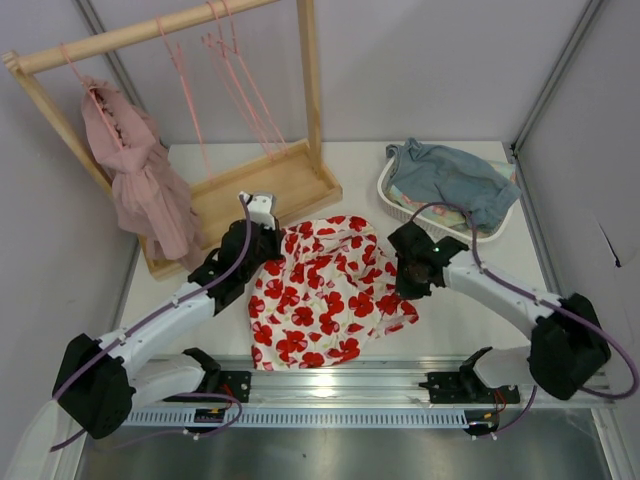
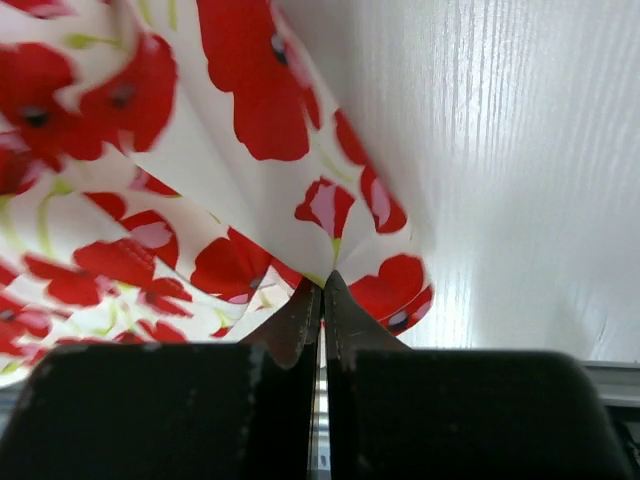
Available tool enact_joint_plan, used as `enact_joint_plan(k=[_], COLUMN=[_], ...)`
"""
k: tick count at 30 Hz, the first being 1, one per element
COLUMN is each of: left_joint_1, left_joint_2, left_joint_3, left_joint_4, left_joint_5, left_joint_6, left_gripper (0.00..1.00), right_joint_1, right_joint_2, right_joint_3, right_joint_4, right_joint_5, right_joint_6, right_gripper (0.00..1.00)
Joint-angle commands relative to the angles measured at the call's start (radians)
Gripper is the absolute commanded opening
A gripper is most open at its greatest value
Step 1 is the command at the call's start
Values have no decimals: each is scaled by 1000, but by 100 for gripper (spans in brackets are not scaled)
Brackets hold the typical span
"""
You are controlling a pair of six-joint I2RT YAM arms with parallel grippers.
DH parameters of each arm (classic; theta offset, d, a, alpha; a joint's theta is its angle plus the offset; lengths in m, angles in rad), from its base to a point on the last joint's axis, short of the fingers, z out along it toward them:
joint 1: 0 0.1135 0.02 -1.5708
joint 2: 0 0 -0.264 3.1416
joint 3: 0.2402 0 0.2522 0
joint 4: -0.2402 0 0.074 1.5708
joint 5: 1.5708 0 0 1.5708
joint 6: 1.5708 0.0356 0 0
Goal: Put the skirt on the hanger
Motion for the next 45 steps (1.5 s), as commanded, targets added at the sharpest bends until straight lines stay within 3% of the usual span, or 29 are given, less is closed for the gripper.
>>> enact_joint_plan(k=[1, 5, 10, 13, 17, 20, 25, 30, 34, 38, 45], left_joint_1=[-4, -4, -4, -4, -4, -4, -4, -4, -4, -4, -4], left_joint_2=[-8, 10, 10, 13, 29, 32, 41, 88, 99, 99, 111], left_joint_3=[60, 62, 62, 54, 57, 55, 54, 78, 78, 74, 65], left_joint_4=[-23, -21, -27, -20, -15, 3, 43, 20, 26, 32, 38], left_joint_5=[-19, -16, -29, -27, -16, 14, 59, 57, 71, 68, 91], left_joint_6=[2, 1, 4, 2, 12, 22, 47, 45, 39, 48, 42], left_gripper=[0, 0, 0, 0, 0, 0, 0, 0, 0, 0, 0], right_joint_1=[1, -1, 1, -4, -51, -53, -154, -270, -271, -246, -214], right_joint_2=[-140, -205, -280, -327, -338, -323, -208, -18, 200, 248, 358], right_joint_3=[35, -41, -78, -40, 12, 89, 161, 184, 296, 229, 252], right_joint_4=[-151, -262, -418, -449, -379, -285, -27, 248, 311, 529, 522], right_joint_5=[-45, -134, -122, -133, -239, -253, -214, -208, -129, -113, 43], right_joint_6=[13, 25, 71, 75, 11, -13, -67, -43, -8, 37, -24], right_gripper=[0, 0, 0, 8, 72, 88, 91, 84, 75, 68, 61])
